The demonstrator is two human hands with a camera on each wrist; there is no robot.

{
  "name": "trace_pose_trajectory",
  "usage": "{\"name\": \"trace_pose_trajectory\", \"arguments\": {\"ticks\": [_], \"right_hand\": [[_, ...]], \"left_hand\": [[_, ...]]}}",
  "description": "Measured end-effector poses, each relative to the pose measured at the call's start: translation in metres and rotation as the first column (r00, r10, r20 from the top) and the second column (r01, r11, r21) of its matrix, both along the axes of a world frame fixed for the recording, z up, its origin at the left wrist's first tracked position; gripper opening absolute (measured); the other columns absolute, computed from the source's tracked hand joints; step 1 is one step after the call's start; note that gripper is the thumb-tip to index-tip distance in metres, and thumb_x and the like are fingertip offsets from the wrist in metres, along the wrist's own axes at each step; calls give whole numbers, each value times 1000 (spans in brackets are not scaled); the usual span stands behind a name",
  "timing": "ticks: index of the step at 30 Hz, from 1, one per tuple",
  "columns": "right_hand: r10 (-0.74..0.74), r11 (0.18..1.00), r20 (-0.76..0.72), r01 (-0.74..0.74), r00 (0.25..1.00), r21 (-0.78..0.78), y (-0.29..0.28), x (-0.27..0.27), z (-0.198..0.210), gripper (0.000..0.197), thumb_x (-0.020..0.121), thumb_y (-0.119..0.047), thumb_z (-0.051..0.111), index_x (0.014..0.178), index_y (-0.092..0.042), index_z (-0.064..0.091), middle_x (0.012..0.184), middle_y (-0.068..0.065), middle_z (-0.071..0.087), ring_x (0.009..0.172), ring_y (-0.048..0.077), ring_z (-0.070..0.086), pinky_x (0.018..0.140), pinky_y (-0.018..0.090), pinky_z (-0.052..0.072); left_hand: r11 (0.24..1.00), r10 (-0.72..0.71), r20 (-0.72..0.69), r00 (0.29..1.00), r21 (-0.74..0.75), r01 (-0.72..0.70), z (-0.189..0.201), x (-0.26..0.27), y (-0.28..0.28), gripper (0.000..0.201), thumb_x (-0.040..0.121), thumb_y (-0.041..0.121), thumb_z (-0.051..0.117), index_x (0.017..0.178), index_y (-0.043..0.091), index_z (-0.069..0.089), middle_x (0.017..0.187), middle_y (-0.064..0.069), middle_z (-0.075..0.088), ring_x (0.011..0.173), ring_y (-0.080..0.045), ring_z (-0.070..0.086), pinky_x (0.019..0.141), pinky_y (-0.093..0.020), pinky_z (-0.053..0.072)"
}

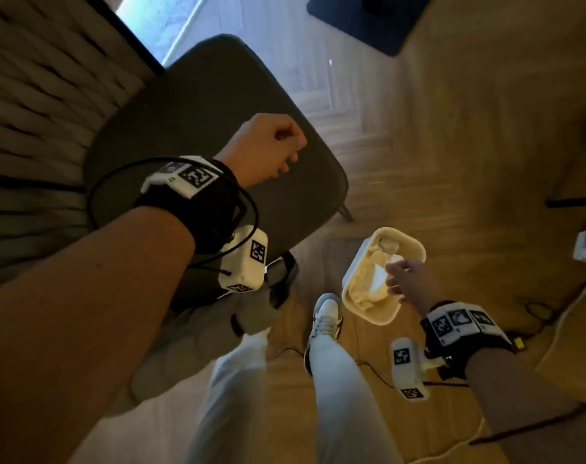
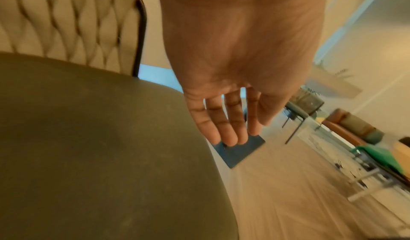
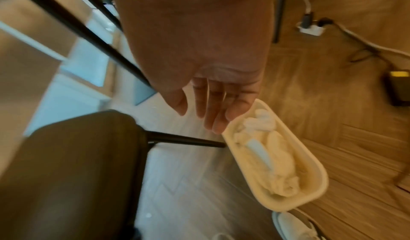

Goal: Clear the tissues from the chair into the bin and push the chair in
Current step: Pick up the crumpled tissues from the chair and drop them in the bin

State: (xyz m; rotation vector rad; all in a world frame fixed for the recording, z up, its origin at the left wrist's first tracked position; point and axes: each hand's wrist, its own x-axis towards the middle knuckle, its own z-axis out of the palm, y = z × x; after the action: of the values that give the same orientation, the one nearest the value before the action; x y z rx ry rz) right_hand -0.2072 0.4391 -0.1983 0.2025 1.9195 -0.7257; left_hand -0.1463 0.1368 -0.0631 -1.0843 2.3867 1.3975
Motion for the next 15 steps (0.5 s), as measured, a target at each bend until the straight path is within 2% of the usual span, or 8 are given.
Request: {"name": "trace_pose_trajectory", "arguments": {"ticks": [4, 6, 7, 9, 11, 12, 15], "right_hand": [[149, 984, -88, -156, 985, -88, -46, 5, 87, 12, 91, -31, 55, 83, -22, 55, 82, 10, 68, 67, 20, 63, 58, 29, 46], [216, 964, -151, -235, 965, -125, -71, 12, 130, 13, 91, -32, 54, 83, -21, 56, 86, 13, 68, 73, 24, 65, 63, 35, 48], [250, 947, -197, -281, 948, -154, -84, 18, 152, 15, 92, -29, 53, 82, -19, 57, 84, 14, 67, 72, 25, 63, 62, 35, 48], [305, 905, -282, -369, 910, -213, -109, 34, 190, 17, 94, -23, 53, 85, -12, 60, 81, 14, 63, 66, 20, 58, 57, 28, 45], [362, 865, -335, -448, 870, -227, -128, 51, 219, 18, 95, -23, 52, 97, -9, 62, 84, 10, 63, 66, 14, 57, 58, 22, 42], [399, 843, -353, -490, 846, -221, -138, 63, 231, 17, 95, -25, 52, 100, -11, 61, 85, 7, 64, 70, 14, 59, 61, 21, 43], [493, 770, -363, -591, 791, -241, -172, 109, 263, 13, 95, -27, 52, 102, -19, 59, 89, 3, 65, 78, 12, 62, 71, 25, 49]], "left_hand": [[992, 94, 15, 995, -86, -93, 71, 76, -18, 13, 95, 27, 51, 95, 23, 63, 84, 2, 66, 70, -7, 61, 64, -18, 47], [977, 182, 8, 983, -118, -180, 107, 124, -29, 13, 96, 26, 50, 97, 23, 62, 86, 1, 65, 73, -7, 61, 67, -20, 49], [962, 246, -20, 969, -120, -247, 126, 150, -34, 13, 96, 25, 50, 96, 21, 62, 85, 0, 65, 72, -9, 61, 68, -24, 50], [913, 375, -101, 922, -130, -386, 162, 202, -42, 14, 95, 23, 51, 96, 17, 64, 80, -2, 65, 67, -10, 60, 69, -29, 51], [850, 473, -173, 864, -168, -499, 189, 250, -44, 14, 95, 22, 53, 94, 16, 65, 76, -1, 65, 64, -5, 59, 70, -23, 51], [810, 528, -201, 825, -174, -561, 202, 277, -42, 14, 94, 21, 54, 91, 17, 66, 75, -1, 65, 63, -4, 59, 69, -21, 51], [693, 664, -256, 703, -143, -707, 230, 352, -35, 18, 92, 18, 55, 79, 26, 66, 71, -2, 66, 64, -14, 59, 70, -31, 51]]}}
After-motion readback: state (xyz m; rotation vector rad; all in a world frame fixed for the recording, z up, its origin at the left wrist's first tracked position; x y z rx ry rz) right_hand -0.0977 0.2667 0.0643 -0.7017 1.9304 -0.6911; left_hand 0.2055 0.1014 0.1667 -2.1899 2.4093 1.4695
